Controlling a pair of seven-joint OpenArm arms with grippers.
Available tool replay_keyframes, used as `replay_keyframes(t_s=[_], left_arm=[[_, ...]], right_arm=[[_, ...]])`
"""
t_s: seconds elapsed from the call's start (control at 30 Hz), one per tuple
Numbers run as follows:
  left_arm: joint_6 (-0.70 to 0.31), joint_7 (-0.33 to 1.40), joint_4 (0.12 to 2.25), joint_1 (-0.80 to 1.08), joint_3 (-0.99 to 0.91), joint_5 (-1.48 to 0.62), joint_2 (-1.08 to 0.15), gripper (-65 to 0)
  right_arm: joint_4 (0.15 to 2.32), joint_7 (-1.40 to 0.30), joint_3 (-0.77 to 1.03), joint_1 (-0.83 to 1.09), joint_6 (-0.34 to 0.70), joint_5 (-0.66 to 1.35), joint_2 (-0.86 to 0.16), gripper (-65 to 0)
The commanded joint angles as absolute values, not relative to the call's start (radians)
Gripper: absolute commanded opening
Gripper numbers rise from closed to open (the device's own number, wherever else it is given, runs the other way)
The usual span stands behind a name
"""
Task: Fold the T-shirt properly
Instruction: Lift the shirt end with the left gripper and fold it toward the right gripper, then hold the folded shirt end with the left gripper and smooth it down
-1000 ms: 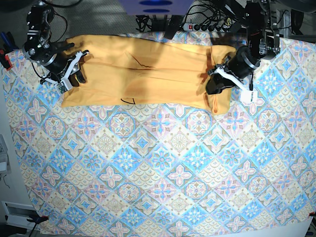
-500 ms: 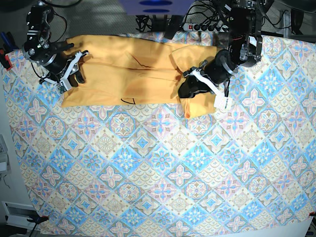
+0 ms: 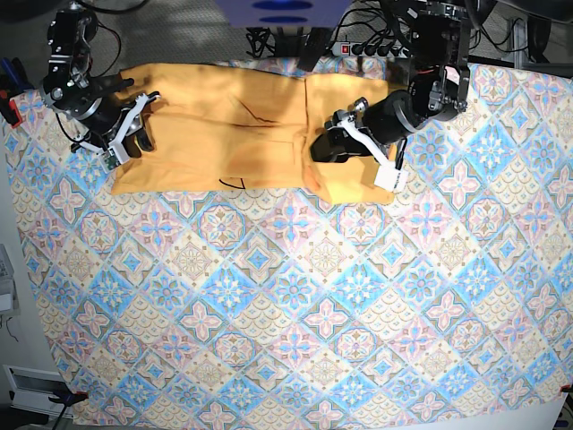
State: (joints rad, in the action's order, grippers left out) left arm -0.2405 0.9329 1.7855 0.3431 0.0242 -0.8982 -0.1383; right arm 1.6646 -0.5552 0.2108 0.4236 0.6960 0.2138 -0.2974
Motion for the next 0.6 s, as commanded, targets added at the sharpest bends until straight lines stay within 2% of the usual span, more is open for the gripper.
replay_keyframes(t_s=[0.0,0.2,0.4,0.57], left_arm=[[-0.255,0.923,1.821,0.329,0.022,-0.923,-0.142,-42.7],[-0.255,0.923,1.860,0.328,0.013,-0.960,-0.200,-42.2],[-0.255,0.929,1.857,0.378,-0.186,-0.981,-0.246,-42.0],[-0.254,0.931,1.845,0.403,-0.248,-0.981,-0.300,-41.6]], right_arm=[[1.684,-0.535,0.216,0.421,0.698,0.228,-0.311,-50.0],[1.684,-0.535,0.214,0.421,0.698,0.228,-0.311,-50.0],[1.684,-0.535,0.214,0.421,0.698,0.228,-0.311,-50.0],[1.684,-0.535,0.214,0.421,0.698,0.228,-0.311,-50.0]])
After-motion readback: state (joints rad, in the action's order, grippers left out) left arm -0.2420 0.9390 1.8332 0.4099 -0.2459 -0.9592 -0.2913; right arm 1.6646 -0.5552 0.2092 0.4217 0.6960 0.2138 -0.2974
